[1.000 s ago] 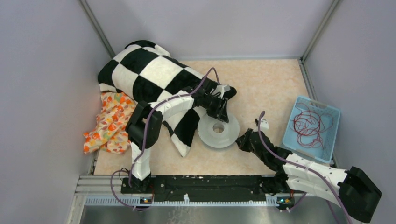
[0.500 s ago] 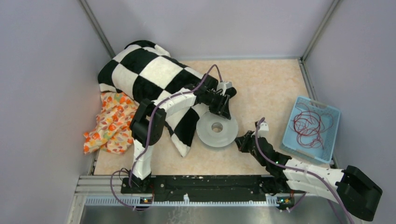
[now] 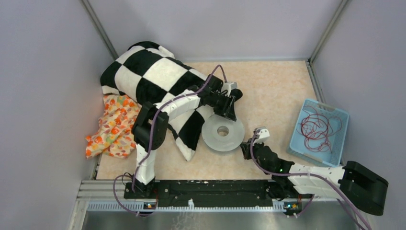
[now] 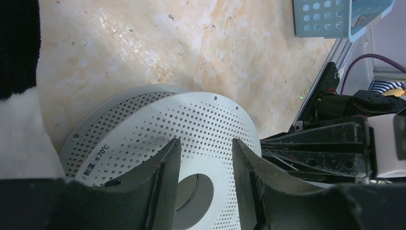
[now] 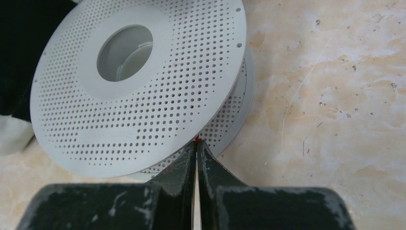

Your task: Wrap the cables

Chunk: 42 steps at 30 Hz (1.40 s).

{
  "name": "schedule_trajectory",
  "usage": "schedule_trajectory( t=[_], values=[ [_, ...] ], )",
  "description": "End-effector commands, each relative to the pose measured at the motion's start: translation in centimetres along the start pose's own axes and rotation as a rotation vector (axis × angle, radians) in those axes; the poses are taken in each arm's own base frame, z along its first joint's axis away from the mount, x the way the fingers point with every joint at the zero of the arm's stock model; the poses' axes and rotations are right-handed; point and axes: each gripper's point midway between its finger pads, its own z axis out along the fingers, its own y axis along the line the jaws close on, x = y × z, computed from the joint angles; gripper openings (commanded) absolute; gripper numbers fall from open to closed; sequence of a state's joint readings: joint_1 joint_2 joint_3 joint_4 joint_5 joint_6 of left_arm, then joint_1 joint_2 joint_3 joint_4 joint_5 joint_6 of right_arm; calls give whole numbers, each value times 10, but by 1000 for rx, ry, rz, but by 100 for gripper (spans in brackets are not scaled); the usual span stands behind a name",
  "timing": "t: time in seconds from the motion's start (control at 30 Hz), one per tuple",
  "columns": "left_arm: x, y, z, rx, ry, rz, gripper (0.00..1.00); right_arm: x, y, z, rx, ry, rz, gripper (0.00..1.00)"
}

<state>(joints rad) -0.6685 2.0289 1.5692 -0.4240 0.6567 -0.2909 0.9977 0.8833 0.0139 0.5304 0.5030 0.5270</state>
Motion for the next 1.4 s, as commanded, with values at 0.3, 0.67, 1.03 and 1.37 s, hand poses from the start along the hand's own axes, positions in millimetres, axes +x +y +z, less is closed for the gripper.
schedule_trajectory(
  t=[0.3, 0.67, 1.03, 1.37],
  values=[
    [0, -23, -111, -180, -95, -57, 51, -21, 24, 4, 47, -42, -107, 0],
    [125, 17, -150, -417, 119, -118, 54, -17, 21, 2, 49, -27, -118, 0],
    [168, -3, -128, -197, 252, -186, 55, -15, 24, 4, 39, -21, -126, 0],
    [162, -5, -107, -183, 226, -147, 55, -19, 22, 3, 51, -34, -104, 0]
  ],
)
